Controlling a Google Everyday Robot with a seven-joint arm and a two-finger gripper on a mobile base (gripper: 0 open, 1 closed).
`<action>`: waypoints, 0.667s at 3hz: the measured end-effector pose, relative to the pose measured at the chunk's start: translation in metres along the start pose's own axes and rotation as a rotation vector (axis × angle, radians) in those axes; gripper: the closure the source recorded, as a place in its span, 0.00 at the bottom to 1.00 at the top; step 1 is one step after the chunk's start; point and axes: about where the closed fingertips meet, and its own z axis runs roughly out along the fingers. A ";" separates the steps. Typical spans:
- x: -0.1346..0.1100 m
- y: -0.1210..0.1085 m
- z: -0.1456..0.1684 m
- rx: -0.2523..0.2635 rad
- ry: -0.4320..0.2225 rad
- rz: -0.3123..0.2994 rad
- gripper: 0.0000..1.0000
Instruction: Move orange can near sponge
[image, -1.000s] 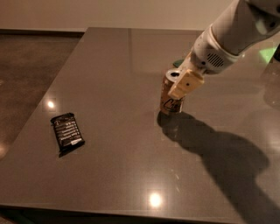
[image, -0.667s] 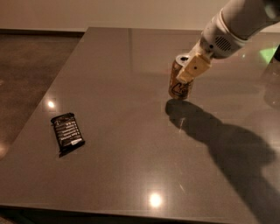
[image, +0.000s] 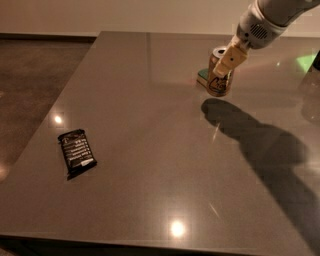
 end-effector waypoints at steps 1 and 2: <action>0.009 -0.015 0.017 -0.024 0.039 0.014 1.00; 0.012 -0.019 0.032 -0.052 0.050 0.013 1.00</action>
Offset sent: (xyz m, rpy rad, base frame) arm 0.0308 -0.0105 -0.0427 -0.0129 0.1058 0.0186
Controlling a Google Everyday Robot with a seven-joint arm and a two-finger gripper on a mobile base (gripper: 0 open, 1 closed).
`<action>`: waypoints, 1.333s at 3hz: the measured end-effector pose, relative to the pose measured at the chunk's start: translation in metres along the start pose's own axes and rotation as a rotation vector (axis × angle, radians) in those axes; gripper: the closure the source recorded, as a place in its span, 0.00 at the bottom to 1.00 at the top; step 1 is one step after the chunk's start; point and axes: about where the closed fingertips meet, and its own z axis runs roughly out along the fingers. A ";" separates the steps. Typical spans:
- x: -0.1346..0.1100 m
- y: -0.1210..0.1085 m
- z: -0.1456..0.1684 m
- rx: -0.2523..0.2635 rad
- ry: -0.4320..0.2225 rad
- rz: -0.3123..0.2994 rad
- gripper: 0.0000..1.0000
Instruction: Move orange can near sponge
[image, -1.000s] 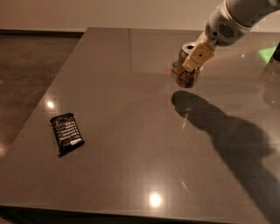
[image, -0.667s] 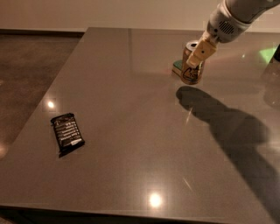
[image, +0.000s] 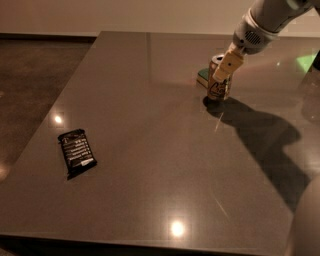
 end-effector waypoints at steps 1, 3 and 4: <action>-0.001 -0.001 0.009 -0.029 -0.018 -0.002 0.85; -0.001 -0.003 0.017 -0.039 -0.042 0.011 0.39; -0.002 -0.003 0.020 -0.042 -0.042 0.010 0.15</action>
Offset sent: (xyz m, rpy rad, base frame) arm 0.0055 -0.0029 -0.0107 0.0845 0.0029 -0.0065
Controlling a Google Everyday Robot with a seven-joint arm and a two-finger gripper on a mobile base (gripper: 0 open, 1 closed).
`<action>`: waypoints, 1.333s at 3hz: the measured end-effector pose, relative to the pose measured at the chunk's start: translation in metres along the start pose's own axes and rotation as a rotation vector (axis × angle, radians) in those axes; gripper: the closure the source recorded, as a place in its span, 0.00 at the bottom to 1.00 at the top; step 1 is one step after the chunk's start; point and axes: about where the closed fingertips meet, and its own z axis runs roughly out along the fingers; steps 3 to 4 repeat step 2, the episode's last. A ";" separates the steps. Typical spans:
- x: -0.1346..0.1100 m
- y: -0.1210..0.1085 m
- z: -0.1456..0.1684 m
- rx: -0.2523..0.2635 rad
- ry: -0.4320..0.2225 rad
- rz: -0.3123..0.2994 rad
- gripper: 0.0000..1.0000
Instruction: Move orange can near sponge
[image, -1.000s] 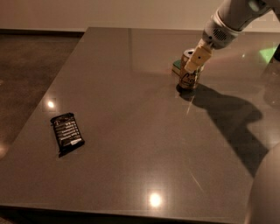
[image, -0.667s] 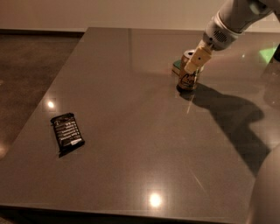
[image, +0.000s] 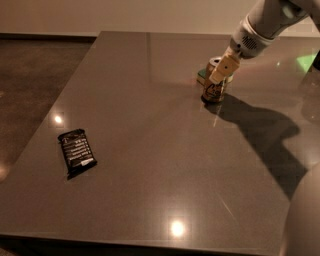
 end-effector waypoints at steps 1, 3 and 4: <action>-0.001 0.000 0.003 -0.003 0.000 -0.001 0.00; -0.001 0.000 0.003 -0.003 0.000 -0.001 0.00; -0.001 0.000 0.003 -0.003 0.000 -0.001 0.00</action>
Offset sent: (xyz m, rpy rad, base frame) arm 0.0012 0.0014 -0.0022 0.0007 0.0017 0.0015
